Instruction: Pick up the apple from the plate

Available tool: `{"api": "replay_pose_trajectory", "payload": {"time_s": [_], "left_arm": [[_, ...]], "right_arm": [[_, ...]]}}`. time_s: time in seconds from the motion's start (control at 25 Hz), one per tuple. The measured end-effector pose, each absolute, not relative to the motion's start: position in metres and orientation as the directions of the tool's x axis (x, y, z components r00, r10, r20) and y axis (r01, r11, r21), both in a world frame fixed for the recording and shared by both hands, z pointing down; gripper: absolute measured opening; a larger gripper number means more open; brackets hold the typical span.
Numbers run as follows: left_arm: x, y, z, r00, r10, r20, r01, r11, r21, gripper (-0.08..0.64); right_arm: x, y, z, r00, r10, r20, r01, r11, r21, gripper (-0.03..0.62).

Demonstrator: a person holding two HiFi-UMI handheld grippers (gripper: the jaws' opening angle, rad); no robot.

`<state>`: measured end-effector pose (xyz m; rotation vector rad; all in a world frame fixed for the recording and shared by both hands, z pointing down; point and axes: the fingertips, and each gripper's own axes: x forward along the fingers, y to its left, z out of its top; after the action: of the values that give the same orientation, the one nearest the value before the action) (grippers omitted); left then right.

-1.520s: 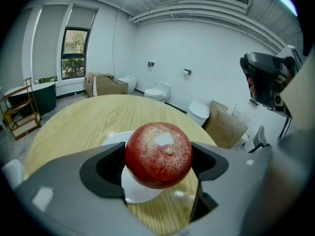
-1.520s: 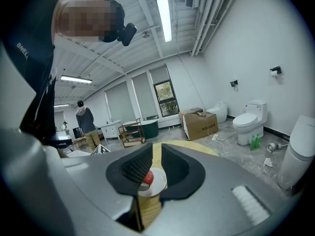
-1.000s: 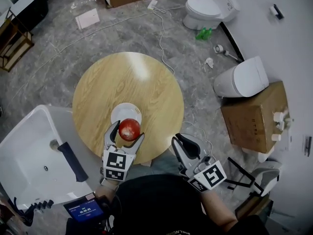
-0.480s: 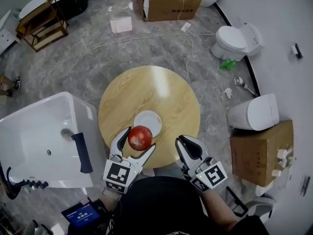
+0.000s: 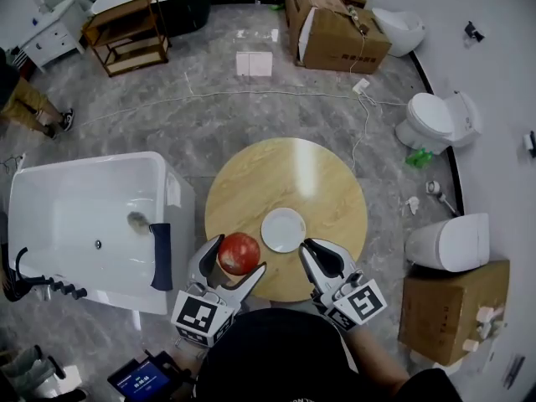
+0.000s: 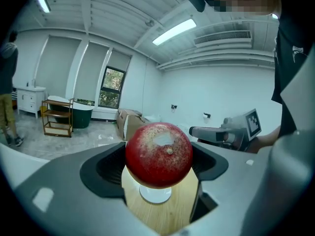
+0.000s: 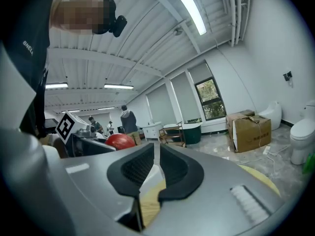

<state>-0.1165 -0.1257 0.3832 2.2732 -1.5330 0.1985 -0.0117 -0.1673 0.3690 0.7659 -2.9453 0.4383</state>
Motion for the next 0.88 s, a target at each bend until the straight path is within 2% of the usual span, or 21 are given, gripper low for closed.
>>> {"api": "replay_pose_trajectory", "payload": {"time_s": [0.44,0.88], "left_arm": [[-0.162,-0.091,0.372,0.259,-0.912,0.319,-0.956,-0.195,0.219,0.402],[-0.184,-0.082,0.376,0.218,-0.922,0.321,-0.964,-0.152,0.22,0.402]], "right_arm": [[-0.054,-0.156,0.367,-0.922,-0.369,0.122,-0.388,0.882,-0.266,0.04],[-0.073,-0.151,0.371,-0.93,-0.346,0.126,-0.368,0.896,-0.251,0.031]]}}
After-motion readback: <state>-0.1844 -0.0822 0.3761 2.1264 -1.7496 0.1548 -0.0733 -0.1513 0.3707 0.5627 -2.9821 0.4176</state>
